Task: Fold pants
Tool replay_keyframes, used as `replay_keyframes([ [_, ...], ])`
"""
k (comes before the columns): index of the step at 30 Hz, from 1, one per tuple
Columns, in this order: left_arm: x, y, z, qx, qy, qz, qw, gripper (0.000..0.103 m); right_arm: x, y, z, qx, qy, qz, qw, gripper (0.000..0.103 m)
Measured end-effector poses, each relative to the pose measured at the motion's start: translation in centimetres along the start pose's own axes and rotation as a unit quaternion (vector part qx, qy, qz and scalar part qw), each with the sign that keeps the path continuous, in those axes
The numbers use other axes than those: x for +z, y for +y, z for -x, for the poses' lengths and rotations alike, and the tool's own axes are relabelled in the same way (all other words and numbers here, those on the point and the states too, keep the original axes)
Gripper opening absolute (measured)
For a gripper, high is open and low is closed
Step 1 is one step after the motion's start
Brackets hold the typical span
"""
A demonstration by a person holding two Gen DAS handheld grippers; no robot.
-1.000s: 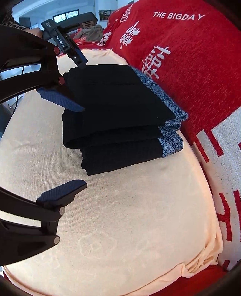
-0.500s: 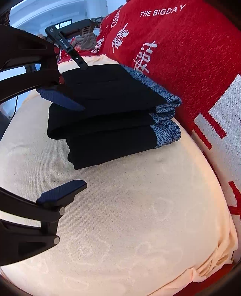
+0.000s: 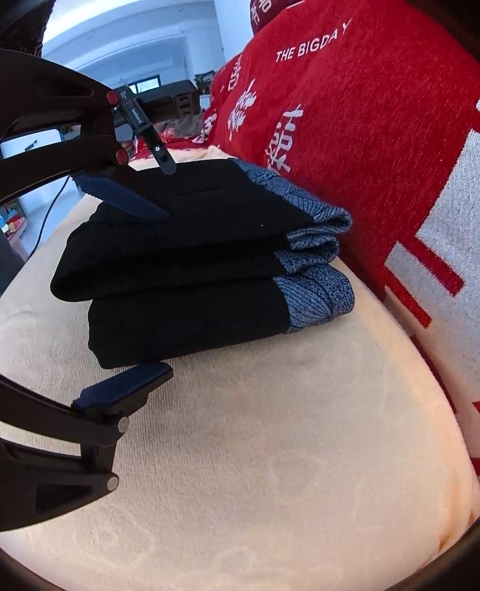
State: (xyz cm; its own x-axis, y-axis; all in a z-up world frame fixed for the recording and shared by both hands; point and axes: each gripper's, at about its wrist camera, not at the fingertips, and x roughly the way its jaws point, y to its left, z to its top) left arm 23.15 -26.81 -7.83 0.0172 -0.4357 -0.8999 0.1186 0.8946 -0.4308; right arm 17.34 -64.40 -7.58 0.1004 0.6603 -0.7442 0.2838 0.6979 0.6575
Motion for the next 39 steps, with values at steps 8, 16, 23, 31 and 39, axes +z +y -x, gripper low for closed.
replay_keyframes([
  [8,1.2,-1.3,-1.2,-0.008,-0.008,-0.013,0.9999,0.088,1.3,0.1,-1.4,0.012,0.031,0.038,0.999,0.085],
  [16,1.9,-0.8,-2.4,-0.022,-0.010,-0.004,0.9997,0.098,2.7,-1.3,-1.4,0.055,0.037,0.034,0.997,0.086],
  [23,2.3,0.1,-3.6,-0.040,-0.012,0.031,0.9986,0.102,3.4,-2.8,-0.6,0.077,0.044,0.001,0.996,0.085],
  [31,1.7,-2.1,-1.4,-0.022,-0.061,0.004,0.9979,0.071,2.4,-1.5,0.3,0.042,0.035,0.020,0.998,0.053],
  [39,0.6,-4.9,1.0,-0.010,-0.071,-0.010,0.9974,0.062,0.7,-0.2,2.7,0.074,0.028,0.021,0.997,0.045],
])
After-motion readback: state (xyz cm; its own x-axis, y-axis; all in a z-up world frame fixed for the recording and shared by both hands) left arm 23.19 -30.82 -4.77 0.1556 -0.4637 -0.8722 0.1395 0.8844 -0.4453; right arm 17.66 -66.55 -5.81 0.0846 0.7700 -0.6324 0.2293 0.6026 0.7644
